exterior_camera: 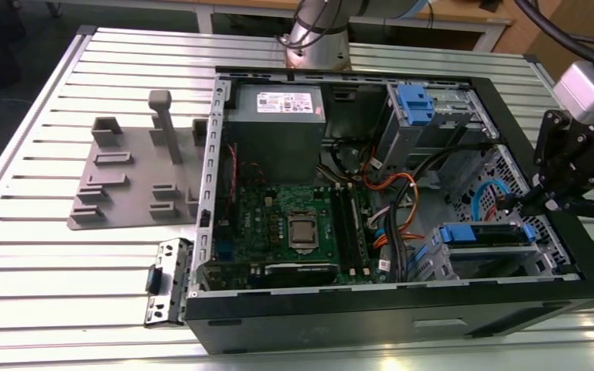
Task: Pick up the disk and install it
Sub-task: 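Insert the first disk wire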
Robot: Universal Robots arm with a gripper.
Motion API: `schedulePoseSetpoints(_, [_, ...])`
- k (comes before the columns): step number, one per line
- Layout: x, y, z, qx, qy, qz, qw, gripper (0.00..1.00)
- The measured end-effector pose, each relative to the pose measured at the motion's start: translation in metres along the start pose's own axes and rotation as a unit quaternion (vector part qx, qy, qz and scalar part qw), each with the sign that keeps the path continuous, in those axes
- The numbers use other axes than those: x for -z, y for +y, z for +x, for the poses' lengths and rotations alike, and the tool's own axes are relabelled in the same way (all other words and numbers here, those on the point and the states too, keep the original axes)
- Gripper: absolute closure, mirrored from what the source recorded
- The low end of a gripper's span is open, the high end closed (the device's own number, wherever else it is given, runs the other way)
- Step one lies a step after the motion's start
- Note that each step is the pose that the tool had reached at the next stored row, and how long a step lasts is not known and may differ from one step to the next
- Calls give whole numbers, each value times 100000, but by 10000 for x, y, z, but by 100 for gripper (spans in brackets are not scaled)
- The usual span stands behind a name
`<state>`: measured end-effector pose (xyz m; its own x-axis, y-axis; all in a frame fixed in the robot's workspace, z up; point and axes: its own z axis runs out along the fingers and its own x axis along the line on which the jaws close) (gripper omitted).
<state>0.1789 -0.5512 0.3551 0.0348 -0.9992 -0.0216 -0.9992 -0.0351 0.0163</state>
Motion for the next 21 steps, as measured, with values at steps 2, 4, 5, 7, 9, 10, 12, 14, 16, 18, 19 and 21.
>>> schedulePoseSetpoints(2, [-8,37,8,0,7,-2,100000,83])
schedulePoseSetpoints(4, [-25,66,14,1,1,-1,100000,83])
schedulePoseSetpoints(5, [-36,77,16,0,-7,-2,100000,83])
schedulePoseSetpoints(7, [-60,101,18,1,7,-2,100000,83])
schedulePoseSetpoints(9, [-87,120,19,-2,-10,0,100000,83])
schedulePoseSetpoints(10, [-99,130,20,0,-5,-2,100000,83])
schedulePoseSetpoints(12, [-118,149,21,0,1,-1,100000,83])
schedulePoseSetpoints(14, [-128,162,21,-2,0,-2,100000,83])
schedulePoseSetpoints(16, [-131,167,25,4,3,-2,100000,83])
schedulePoseSetpoints(18, [-134,182,36,-2,-1,-2,100000,83])
schedulePoseSetpoints(19, [-135,189,42,-3,7,-2,100000,83])
schedulePoseSetpoints(21, [-140,192,53,7,0,-2,100000,83])
